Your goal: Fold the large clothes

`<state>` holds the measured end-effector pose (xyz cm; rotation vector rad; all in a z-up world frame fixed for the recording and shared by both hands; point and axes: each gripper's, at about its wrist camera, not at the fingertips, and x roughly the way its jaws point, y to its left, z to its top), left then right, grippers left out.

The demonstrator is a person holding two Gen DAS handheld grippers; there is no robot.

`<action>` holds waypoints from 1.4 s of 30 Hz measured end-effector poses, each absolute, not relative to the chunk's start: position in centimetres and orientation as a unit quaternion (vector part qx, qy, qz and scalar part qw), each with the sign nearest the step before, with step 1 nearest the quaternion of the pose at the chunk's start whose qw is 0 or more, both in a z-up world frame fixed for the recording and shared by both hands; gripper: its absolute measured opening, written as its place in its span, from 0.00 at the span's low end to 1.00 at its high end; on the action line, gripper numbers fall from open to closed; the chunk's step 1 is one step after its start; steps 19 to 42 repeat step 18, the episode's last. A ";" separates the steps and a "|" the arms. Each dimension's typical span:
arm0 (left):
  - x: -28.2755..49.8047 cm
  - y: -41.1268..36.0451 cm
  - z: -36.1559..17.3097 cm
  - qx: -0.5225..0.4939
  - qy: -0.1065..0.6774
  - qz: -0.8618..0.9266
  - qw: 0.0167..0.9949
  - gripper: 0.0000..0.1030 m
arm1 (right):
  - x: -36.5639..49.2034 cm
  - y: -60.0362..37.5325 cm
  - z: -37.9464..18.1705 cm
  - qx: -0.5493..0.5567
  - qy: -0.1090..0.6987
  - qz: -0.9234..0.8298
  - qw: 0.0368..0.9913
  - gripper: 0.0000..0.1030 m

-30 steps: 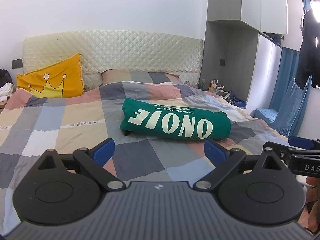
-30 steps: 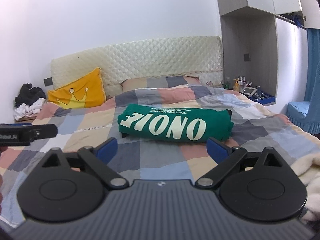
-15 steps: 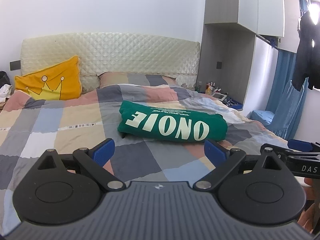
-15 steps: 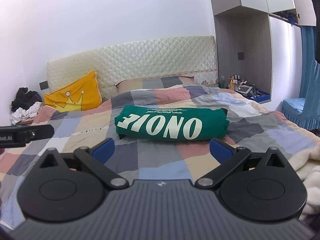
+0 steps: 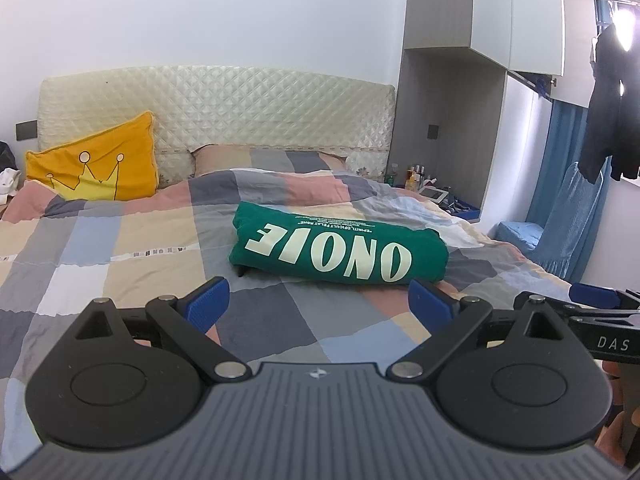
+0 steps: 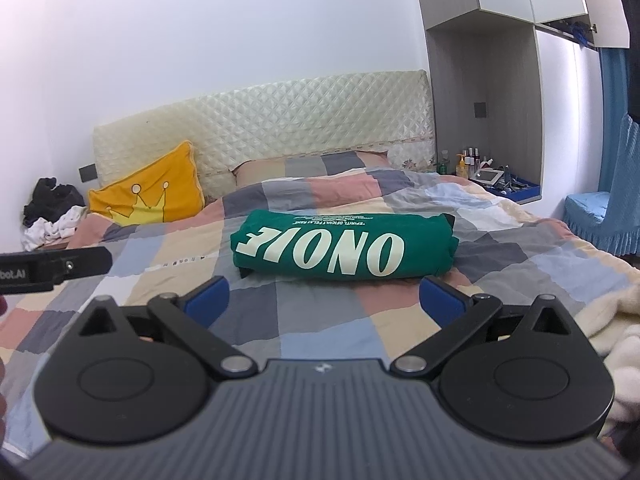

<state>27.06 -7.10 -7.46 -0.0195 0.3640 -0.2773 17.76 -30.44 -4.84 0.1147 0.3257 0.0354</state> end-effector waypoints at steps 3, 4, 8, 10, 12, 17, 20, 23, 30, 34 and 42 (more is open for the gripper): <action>26.9 -7.3 -7.6 -0.009 0.182 -0.137 0.974 0.95 | 17.6 -30.3 -4.9 0.059 0.162 0.017 0.985 1.00; 26.9 -7.3 -7.6 -0.009 0.183 -0.138 0.973 0.95 | 17.6 -30.3 -4.9 0.058 0.161 0.017 0.985 1.00; 27.0 -7.2 -7.6 -0.009 0.182 -0.136 0.974 0.95 | 17.4 -30.0 -4.9 0.058 0.162 0.016 0.985 1.00; 27.0 -7.2 -7.6 -0.009 0.181 -0.136 0.974 0.95 | 17.3 -29.8 -4.9 0.056 0.162 0.016 0.985 1.00; 27.0 -7.1 -7.6 -0.009 0.181 -0.136 0.974 0.95 | 17.3 -29.8 -4.9 0.057 0.162 0.016 0.985 1.00; 27.0 -7.0 -7.7 -0.009 0.181 -0.135 0.974 0.95 | 17.1 -29.6 -4.8 0.057 0.162 0.017 0.985 1.00; 26.9 -7.0 -7.6 -0.009 0.181 -0.134 0.974 0.95 | 17.1 -29.7 -4.8 0.058 0.162 0.017 0.985 1.00; 26.9 -7.0 -7.6 -0.009 0.181 -0.134 0.974 0.95 | 17.1 -29.7 -4.8 0.058 0.162 0.017 0.985 1.00; 26.9 -7.0 -7.6 -0.009 0.181 -0.134 0.974 0.95 | 17.1 -29.7 -4.8 0.058 0.162 0.017 0.985 1.00; 26.9 -7.0 -7.6 -0.009 0.181 -0.134 0.974 0.95 | 17.1 -29.7 -4.8 0.058 0.162 0.017 0.985 1.00; 26.9 -7.0 -7.6 -0.009 0.181 -0.134 0.974 0.95 | 17.1 -29.7 -4.8 0.058 0.162 0.017 0.985 1.00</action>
